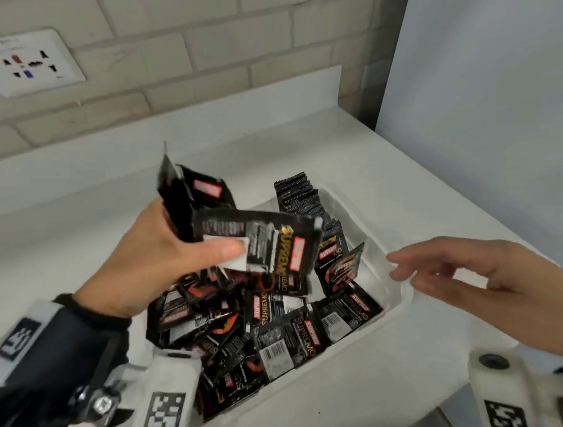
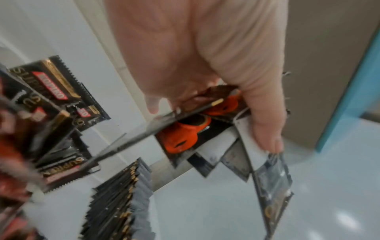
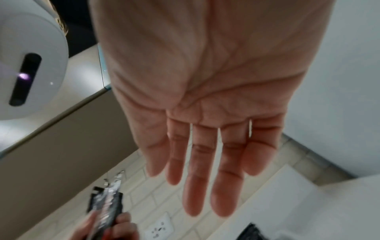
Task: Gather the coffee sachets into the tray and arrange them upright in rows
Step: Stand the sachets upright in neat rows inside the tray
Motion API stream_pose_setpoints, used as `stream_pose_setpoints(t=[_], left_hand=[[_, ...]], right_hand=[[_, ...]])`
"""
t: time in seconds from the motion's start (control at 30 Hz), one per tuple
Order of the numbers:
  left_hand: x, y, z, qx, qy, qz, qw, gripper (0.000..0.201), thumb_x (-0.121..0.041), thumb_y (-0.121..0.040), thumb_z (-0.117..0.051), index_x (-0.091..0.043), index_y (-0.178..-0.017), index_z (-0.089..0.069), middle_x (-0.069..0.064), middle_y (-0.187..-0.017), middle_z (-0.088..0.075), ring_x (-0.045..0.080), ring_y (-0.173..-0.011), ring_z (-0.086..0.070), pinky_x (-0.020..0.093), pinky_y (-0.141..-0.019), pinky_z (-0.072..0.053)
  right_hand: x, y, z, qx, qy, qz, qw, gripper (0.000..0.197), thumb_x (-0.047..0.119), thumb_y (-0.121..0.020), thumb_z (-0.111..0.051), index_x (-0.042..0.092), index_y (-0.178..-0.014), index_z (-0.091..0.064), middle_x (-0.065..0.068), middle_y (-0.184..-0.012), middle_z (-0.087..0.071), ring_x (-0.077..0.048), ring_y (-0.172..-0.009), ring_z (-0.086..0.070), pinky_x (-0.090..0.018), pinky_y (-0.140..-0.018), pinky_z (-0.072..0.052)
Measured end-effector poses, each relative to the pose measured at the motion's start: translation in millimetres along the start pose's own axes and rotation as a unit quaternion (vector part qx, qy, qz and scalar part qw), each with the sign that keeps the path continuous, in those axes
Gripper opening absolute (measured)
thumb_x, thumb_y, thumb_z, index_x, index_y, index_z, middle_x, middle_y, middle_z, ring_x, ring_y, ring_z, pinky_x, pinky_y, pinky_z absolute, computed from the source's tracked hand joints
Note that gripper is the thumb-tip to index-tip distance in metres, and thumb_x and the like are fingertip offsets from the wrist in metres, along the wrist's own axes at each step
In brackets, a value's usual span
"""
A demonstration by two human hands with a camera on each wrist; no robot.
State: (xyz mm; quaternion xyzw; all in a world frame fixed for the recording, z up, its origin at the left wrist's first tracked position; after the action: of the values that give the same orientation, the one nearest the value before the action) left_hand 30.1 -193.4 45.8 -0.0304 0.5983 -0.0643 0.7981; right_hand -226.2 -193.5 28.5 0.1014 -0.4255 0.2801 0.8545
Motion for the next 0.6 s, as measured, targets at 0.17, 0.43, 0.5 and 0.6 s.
stream_pose_setpoints(t=[0.17, 0.43, 0.5, 0.6], left_hand=[[13.1, 2.6, 1.3, -0.03, 0.1, 0.041, 0.994, 0.074, -0.058, -0.026, -0.086, -0.021, -0.088, -0.067, -0.004, -0.082, -0.071, 0.012, -0.079, -0.068, 0.021, -0.063, -0.053], [42.6, 7.7, -4.0, -0.106, 0.208, 0.139, 0.962, 0.068, -0.022, -0.05, -0.086, -0.008, -0.111, -0.061, 0.005, -0.098, -0.071, 0.02, -0.086, -0.067, 0.033, -0.066, -0.056], [47.2, 11.5, -7.4, -0.128, 0.22, 0.149, 0.955, 0.052, -0.018, -0.053, -0.082, -0.012, -0.1, -0.063, 0.0, -0.088, -0.072, 0.018, -0.081, -0.067, 0.033, -0.067, -0.055], [51.9, 18.1, -12.2, -0.157, 0.25, 0.152, 0.943, 0.035, -0.019, -0.053, -0.07, -0.015, -0.086, -0.06, -0.004, -0.073, -0.072, 0.012, -0.07, -0.069, 0.029, -0.067, -0.056]], right_hand=[[31.7, -19.8, -36.3, 0.031, -0.168, 0.047, 0.984, 0.061, 0.063, -0.063, -0.065, 0.057, -0.119, -0.043, 0.027, -0.118, -0.055, 0.0, -0.106, -0.055, -0.016, -0.08, -0.048], [50.0, -76.1, -82.6, -0.041, -0.359, -0.015, 0.932, 0.052, 0.032, -0.079, -0.061, 0.041, -0.12, -0.031, 0.005, -0.118, -0.061, -0.009, -0.097, -0.065, -0.035, -0.086, -0.054], [39.8, -83.5, -86.3, -0.064, -0.381, -0.044, 0.921, 0.037, 0.02, -0.086, -0.056, 0.031, -0.117, -0.041, -0.001, -0.106, -0.066, -0.015, -0.082, -0.07, -0.032, -0.073, -0.058], [25.1, -86.6, -94.5, -0.054, -0.409, -0.084, 0.907, 0.022, 0.012, -0.087, -0.055, 0.015, -0.109, -0.052, -0.005, -0.097, -0.068, -0.015, -0.067, -0.068, -0.026, -0.057, -0.056]])
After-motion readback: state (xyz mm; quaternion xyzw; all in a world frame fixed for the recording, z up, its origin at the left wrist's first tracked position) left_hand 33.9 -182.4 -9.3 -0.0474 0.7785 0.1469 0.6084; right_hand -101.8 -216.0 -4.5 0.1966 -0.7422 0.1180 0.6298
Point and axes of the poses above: each hand's wrist, its own y-axis away from the middle knuckle, its own z-axis out of the back of the hand, x = y × z, the point moved 8 cm from there along -y, towards the middle knuckle
